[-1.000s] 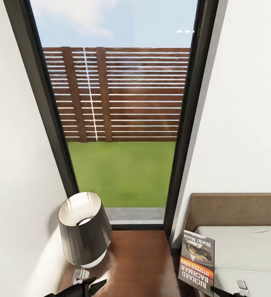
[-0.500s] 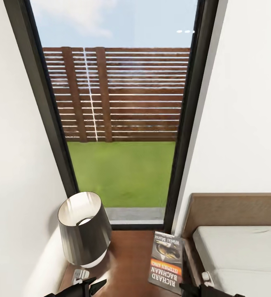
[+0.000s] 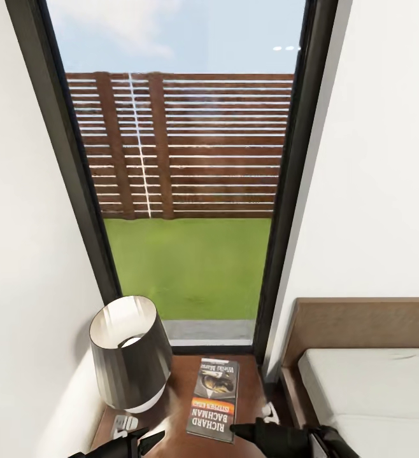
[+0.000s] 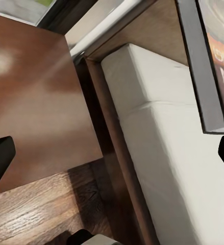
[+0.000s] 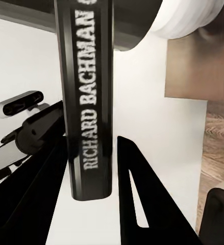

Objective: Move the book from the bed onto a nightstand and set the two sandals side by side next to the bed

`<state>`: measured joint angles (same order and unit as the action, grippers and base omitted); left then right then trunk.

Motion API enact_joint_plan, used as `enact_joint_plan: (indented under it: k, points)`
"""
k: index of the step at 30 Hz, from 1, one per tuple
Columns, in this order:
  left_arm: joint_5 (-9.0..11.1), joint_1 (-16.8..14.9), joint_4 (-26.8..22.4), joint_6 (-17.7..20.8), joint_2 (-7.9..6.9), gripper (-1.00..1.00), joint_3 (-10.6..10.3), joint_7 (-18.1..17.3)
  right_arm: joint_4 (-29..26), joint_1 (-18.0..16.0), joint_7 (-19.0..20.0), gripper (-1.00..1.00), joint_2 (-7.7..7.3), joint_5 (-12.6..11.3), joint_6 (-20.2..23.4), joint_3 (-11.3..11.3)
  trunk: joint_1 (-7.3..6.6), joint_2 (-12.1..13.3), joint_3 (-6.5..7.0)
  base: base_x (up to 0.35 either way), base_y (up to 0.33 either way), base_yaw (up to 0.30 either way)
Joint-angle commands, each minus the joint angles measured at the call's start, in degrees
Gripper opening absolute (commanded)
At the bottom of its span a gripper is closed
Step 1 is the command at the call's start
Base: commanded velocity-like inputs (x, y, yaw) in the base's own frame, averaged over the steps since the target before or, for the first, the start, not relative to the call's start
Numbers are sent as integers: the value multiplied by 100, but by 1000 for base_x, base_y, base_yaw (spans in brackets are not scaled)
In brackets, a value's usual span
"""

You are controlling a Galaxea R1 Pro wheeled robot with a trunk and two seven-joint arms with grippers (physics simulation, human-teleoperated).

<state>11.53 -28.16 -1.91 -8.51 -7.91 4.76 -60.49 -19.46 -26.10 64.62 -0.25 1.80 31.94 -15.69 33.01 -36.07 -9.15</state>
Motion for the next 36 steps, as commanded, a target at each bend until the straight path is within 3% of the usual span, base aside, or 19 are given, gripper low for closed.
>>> enact_joint_plan:
  k: [1, 6, 10, 15, 25, 26, 30, 34, 36]
  points:
    - [-38, -5, 7, -30, 0, 100, 43, -18, -4, -10, -100, -100, 15, 1, 72, -40, 2, -8, -10, 0, 0, 0]
    - [-44, -5, 7, -33, 0, 100, 43, -23, -16, -17, -504, -100, 31, -33, 247, -44, 2, -8, -10, 0, 0, 0]
    - [-45, -5, -1, -36, 0, 100, 43, -23, -29, -25, -594, -100, 28, -402, 812, -51, 2, -8, -10, 0, 0, 0]
    - [-45, -5, -2, -37, 5, 100, 43, -24, -32, -28, -607, -100, 25, -736, 1006, -57, 2, -8, -10, 0, 0, 0]
    - [-45, -5, -2, -45, 31, 100, 43, -15, -48, -31, -651, -100, 25, -795, 1028, -71, 2, -8, -10, 0, 0, 0]
    - [-45, -5, -2, -46, 29, 100, 43, -15, -121, -30, -804, -100, 27, -792, 1024, -72, 2, -8, -10, 0, 0, 0]
    - [-45, -5, 3, -46, 26, 100, 43, -19, -566, -33, -2113, -100, 26, -805, 1017, -80, 2, -8, -10, 0, 0, 0]
    - [-45, -5, 4, -46, 26, 100, 43, -16, -656, -32, -2450, -100, 25, -854, 1024, -83, 2, -8, -10, 0, 0, 0]
    - [-45, -5, 3, -46, 26, 100, 43, -16, -666, -29, -2493, -100, 25, -1055, 1025, -83, 2, -8, -10, 0, 0, 0]
